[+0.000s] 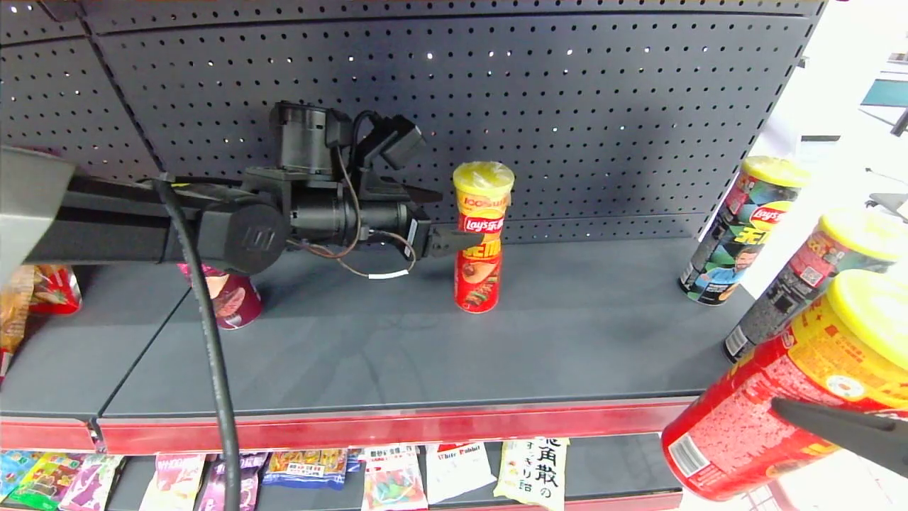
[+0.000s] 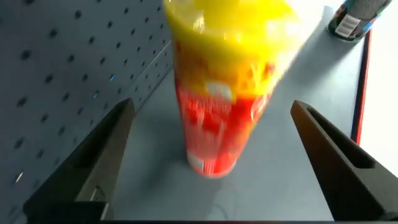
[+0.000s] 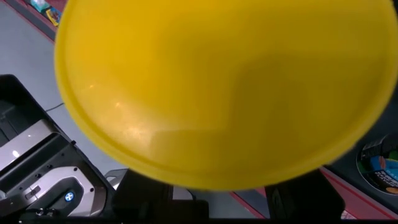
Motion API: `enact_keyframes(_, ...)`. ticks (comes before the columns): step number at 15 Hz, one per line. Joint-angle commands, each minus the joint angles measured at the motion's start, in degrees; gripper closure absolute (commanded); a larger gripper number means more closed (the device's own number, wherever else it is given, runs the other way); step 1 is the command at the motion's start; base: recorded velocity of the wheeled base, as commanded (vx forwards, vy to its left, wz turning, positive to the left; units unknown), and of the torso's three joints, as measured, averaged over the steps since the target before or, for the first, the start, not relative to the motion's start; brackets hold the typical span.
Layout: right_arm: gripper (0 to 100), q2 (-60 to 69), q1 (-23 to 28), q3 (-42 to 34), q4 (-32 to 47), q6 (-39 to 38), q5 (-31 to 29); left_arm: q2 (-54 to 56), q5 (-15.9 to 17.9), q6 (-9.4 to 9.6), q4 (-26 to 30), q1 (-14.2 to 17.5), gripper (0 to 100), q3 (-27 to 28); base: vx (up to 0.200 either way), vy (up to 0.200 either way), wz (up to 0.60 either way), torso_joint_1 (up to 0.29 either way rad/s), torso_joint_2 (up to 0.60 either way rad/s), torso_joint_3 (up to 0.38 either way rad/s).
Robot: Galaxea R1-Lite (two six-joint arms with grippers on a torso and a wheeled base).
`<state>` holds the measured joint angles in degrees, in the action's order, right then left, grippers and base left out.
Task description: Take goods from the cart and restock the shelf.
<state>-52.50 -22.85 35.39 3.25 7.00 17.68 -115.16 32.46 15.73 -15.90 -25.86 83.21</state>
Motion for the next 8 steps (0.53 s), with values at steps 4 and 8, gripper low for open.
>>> enact_keyframes(4, 100, -0.1, 0.0, 0.1, 0.0, 0.0, -0.3, -6.3, 0.4, 0.01, 0.0, -1.6, 0, 6.8, 0.000, 0.000, 0.00, 0.000, 0.00, 0.000)
enact_keyframes(8, 100, -0.1, 0.0, 0.1, 0.0, 0.0, -1.0, -8.7, 1.9, -0.26, 0.1, -2.7, 0, 9.0, 0.000, 0.000, 0.00, 0.000, 0.00, 0.000)
